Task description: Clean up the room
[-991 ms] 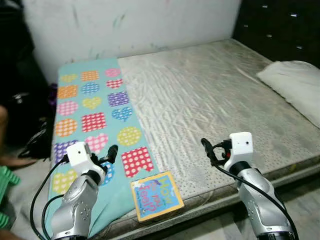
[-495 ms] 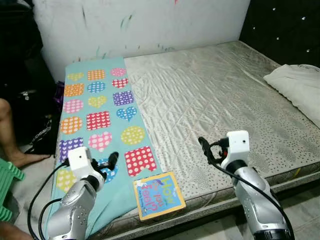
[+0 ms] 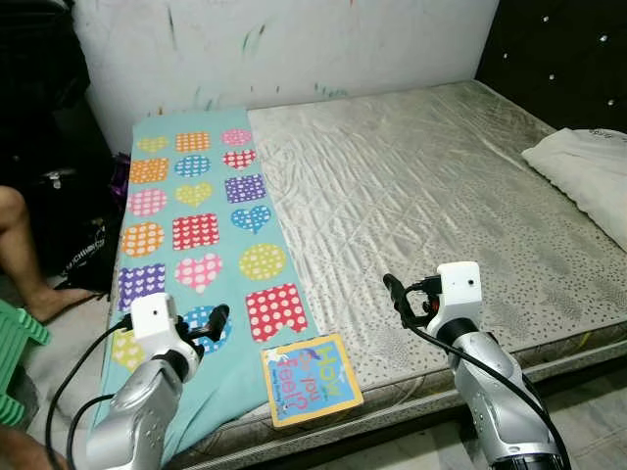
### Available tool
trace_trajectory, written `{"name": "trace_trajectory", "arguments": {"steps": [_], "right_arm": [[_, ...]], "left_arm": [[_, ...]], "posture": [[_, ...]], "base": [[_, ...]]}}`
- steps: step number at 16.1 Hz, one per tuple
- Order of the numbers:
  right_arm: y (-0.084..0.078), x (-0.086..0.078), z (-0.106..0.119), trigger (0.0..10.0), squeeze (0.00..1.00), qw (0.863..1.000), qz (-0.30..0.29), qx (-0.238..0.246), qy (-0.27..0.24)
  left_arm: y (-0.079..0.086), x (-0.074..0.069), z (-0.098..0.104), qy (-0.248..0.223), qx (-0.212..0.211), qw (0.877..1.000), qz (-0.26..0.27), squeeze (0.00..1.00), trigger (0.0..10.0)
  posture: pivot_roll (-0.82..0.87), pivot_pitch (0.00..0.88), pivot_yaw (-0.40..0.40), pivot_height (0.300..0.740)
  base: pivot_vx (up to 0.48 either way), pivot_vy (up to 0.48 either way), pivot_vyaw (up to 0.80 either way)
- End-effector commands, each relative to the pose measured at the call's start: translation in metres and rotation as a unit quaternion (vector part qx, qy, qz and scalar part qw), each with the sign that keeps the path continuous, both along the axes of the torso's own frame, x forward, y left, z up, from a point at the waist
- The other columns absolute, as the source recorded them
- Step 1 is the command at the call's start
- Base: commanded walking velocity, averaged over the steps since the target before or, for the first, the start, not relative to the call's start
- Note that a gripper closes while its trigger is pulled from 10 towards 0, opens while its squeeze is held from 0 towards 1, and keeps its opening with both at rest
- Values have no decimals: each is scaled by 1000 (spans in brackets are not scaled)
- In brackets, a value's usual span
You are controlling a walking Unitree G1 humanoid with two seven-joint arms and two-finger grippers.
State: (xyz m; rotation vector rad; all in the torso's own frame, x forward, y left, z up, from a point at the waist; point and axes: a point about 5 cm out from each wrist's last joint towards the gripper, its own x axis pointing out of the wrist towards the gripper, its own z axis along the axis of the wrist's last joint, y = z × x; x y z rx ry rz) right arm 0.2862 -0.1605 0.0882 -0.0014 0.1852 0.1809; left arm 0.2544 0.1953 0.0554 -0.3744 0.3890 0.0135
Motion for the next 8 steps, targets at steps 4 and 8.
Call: {"name": "trace_trajectory", "arguments": {"steps": [4,8], "right_arm": [[0,-4,3,10000,0,1000,4,2,-2],[-1,-8,2,10000,0,1000,7,1,5]], "left_arm": [[-2,-7,-1,12,-24,1000,2,0,10000],[-2,-13,-2,23,-37,999,19,0,10000]], "posture": [[-165,56,16,740],[-160,70,13,740]], "base": [[0,0,0],[0,0,0]]}}
